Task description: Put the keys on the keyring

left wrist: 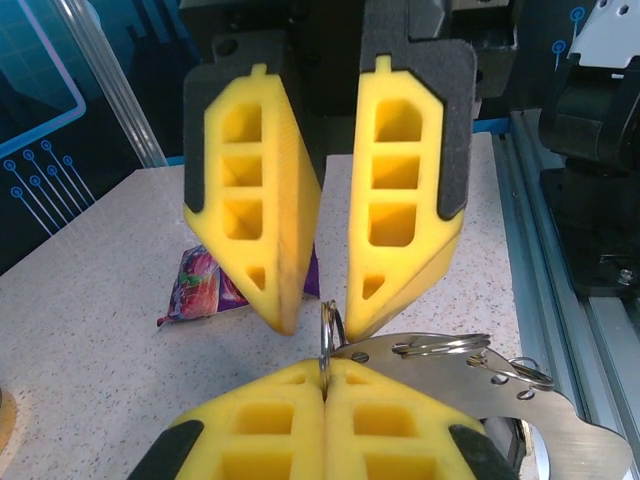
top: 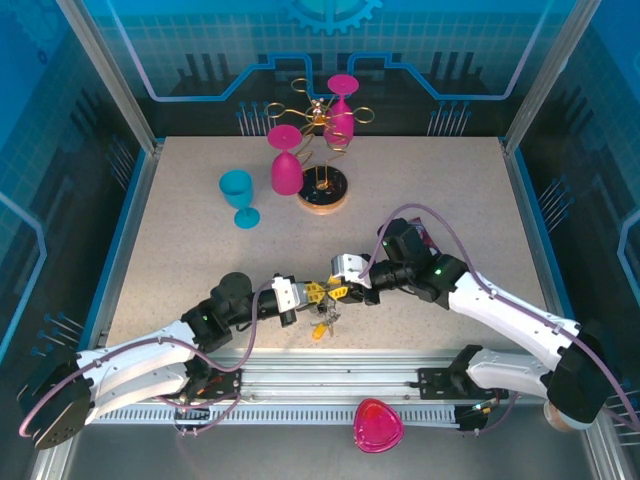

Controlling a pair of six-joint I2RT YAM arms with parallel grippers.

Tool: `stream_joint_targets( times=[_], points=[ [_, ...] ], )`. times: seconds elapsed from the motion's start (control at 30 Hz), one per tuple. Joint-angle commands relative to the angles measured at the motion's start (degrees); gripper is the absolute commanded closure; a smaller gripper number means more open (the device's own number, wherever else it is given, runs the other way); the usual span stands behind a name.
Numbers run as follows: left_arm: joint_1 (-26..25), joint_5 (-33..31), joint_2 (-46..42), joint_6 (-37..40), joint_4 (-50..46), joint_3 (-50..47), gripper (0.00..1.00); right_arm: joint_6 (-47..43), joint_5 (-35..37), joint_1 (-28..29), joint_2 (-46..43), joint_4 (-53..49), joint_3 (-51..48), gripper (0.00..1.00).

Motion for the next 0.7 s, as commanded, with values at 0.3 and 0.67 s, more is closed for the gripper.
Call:
stream_joint_targets(
  times=[0.3,0.67],
  points=[
    [0.79,3.16,-0.03,-1.75,4.42,-0.33,1.00,-0.35,-2.83,1.30,1.18,3.18,2.17,0.95],
    [0.80,-1.13,0.23,0.49,-1.89,2.28,0.81,-5.37,2.17,1.64,2.40,-11.45,7.90,1.00]
  ],
)
